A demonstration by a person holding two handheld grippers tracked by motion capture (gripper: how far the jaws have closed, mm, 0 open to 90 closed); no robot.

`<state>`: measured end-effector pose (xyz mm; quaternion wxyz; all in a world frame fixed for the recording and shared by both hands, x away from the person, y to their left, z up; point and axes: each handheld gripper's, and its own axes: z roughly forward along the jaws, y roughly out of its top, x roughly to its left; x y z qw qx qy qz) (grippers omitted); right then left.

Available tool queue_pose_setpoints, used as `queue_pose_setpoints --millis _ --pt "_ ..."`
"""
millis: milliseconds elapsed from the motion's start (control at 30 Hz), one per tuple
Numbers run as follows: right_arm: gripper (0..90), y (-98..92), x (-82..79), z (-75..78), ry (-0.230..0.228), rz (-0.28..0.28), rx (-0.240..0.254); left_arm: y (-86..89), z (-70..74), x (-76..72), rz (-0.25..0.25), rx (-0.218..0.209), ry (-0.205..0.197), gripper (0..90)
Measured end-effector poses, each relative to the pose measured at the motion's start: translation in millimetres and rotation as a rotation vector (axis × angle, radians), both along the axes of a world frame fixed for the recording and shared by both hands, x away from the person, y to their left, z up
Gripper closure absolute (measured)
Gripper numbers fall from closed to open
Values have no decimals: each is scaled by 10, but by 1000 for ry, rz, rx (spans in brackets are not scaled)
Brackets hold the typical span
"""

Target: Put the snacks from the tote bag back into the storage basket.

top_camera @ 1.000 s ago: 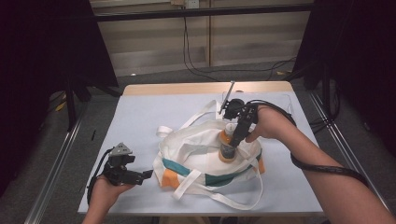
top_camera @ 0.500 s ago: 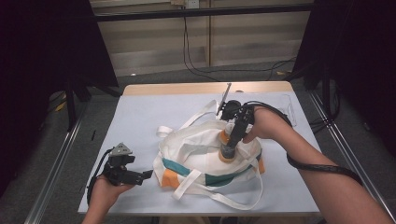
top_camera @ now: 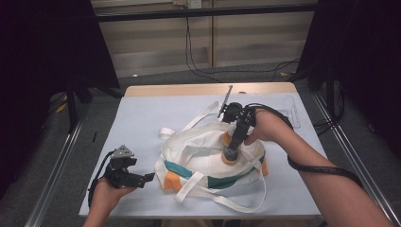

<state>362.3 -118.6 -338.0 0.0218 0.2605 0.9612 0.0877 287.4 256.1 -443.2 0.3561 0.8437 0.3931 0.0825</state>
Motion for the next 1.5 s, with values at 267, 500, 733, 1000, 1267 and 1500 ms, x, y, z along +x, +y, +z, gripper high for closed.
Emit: queue_pose_setpoints --millis 267,500,733,1000,1267,1500 --pt "180 12 16 -33 12 6 5 2 -11 -2 3 -2 -2 53" --pt "211 30 35 -74 23 12 1 6 -9 -4 4 -1 -2 52" --pt "220 52 46 -90 22 7 2 10 -4 -2 -6 13 6 53" --pt "230 78 59 -126 21 9 -5 19 -3 -5 -2 10 0 54" --pt "258 100 51 -131 25 8 -14 17 -7 -8 -4 11 6 55" --pt "294 118 52 -104 18 22 -8 19 -3 -6 -11 20 9 56"
